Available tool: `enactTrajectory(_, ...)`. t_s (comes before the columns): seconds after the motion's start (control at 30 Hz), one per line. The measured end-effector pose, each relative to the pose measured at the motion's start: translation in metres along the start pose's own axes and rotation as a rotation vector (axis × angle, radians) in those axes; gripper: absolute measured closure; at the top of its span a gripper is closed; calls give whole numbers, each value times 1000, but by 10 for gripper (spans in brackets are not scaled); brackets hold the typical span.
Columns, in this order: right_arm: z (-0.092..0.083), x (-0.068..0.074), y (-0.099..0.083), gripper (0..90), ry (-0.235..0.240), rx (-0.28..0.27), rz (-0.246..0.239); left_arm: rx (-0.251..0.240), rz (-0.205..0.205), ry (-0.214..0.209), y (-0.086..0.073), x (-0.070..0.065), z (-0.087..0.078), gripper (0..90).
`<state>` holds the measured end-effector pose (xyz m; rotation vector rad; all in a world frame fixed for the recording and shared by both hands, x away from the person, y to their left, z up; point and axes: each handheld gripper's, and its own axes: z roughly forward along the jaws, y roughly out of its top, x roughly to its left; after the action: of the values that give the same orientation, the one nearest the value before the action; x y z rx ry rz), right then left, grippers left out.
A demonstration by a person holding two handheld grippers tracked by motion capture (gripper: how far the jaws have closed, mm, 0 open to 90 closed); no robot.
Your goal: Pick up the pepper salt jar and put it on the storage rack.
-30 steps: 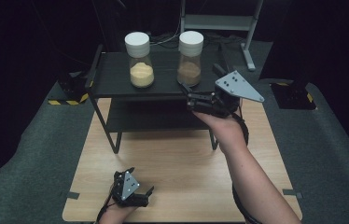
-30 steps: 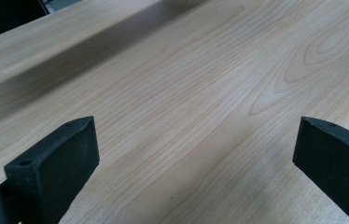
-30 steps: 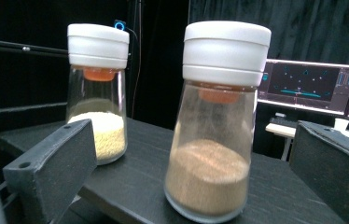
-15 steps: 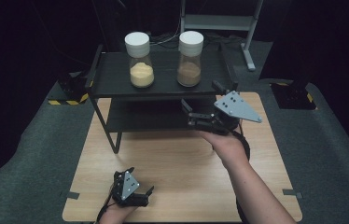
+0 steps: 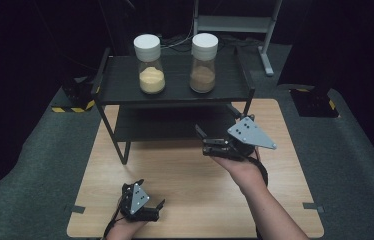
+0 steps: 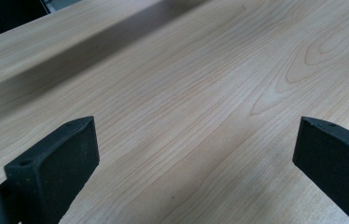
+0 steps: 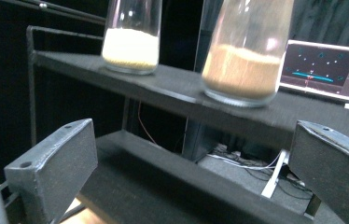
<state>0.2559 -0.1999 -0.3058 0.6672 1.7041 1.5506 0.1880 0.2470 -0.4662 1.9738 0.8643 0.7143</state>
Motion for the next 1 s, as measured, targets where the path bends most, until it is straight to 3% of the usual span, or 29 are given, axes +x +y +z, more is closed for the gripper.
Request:
enactTrajectory(0.47, -18, 12, -39, 6, 14, 49, -10, 2, 3, 3, 0, -1, 0, 7)
enactTrajectory(1.0, -30, 17, -94, 8, 23, 183, -15, -2, 3, 17, 0, -3, -1, 7)
